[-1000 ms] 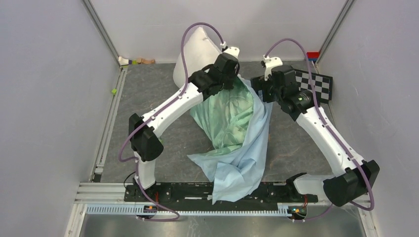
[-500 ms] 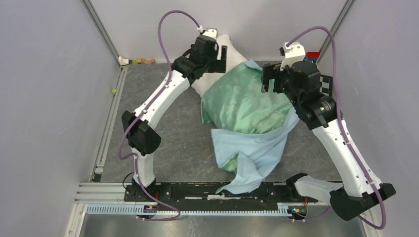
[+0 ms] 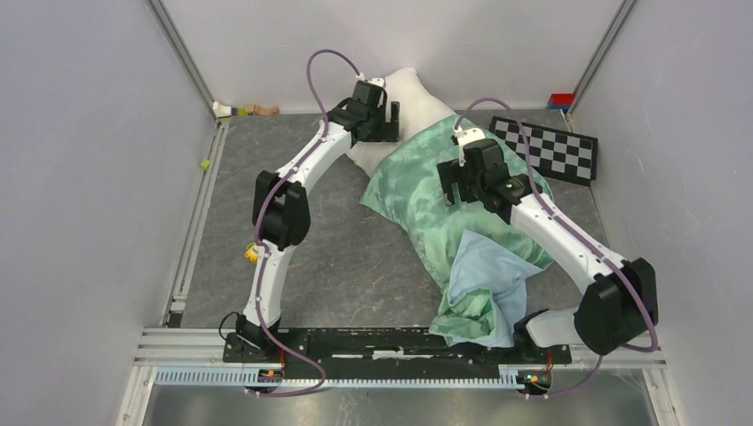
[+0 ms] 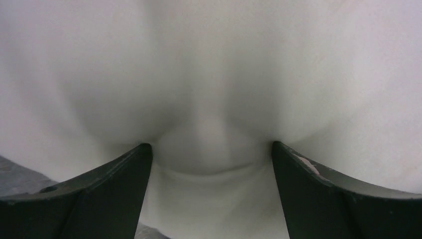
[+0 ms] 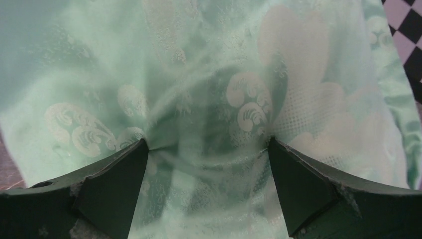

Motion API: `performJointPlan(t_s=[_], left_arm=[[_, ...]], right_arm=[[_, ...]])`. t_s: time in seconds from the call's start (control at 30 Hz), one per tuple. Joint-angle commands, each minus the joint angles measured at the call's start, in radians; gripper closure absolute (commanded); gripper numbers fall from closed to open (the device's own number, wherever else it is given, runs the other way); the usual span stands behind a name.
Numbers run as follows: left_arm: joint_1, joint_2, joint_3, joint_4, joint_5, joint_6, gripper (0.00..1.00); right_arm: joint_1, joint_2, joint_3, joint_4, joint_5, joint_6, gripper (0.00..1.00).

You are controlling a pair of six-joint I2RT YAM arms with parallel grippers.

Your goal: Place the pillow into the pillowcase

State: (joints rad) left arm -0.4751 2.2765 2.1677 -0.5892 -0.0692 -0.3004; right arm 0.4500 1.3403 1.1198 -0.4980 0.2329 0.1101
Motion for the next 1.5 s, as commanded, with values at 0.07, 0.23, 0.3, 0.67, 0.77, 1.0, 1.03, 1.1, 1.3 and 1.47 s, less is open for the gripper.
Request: performJointPlan(t_s=[0.07, 0.23, 0.3, 0.67, 0.77, 1.0, 1.03, 1.1, 1.3, 1.47], left_arm=[[-0.014, 0.035, -0.009, 0.028, 0.057, -0.104, 0.5], [-0.054, -0.194, -0.214, 0.031, -0.009, -0.122, 0.98], [-0.073, -0.313, -0.294, 0.03, -0.015, -0.131, 0.98], [-0.192, -0.71, -0.706, 0.052, -0.002, -0.242, 0.98], [-0.193, -0.75, -0.864, 0.109, 0.014, -0.299, 0.98], [-0.201, -0.889, -1.044, 0.163, 0.064, -0.38, 0.57], [-0.2, -0.918, -1.045, 0.151, 0.053, -0.381, 0.41], [-0.199, -0.971, -1.033, 0.116, 0.019, -0.38, 0.15], [-0.105, -1.063, -1.001, -0.009, -0.13, -0.362, 0.0], [0.049, -1.07, -1.023, -0.019, -0.146, -0.31, 0.0]], right_arm=[[0.002, 0.099, 0.002, 0.111, -0.006, 0.015, 0.13], [0.002, 0.109, 0.129, 0.064, 0.004, 0.006, 0.78], [0.004, 0.12, 0.209, 0.02, 0.007, 0.002, 0.91], [0.016, 0.216, 0.484, -0.086, 0.029, -0.019, 1.0], [0.023, 0.217, 0.462, -0.079, 0.023, -0.02, 0.79], [0.096, 0.113, 0.408, -0.101, 0.077, -0.026, 0.2], [0.117, 0.097, 0.401, -0.104, 0.094, -0.017, 0.17], [0.177, 0.07, 0.374, -0.105, 0.135, -0.001, 0.11], [0.292, 0.08, 0.305, -0.044, 0.19, 0.064, 0.02], [0.319, 0.214, 0.387, -0.046, 0.21, 0.054, 0.02]])
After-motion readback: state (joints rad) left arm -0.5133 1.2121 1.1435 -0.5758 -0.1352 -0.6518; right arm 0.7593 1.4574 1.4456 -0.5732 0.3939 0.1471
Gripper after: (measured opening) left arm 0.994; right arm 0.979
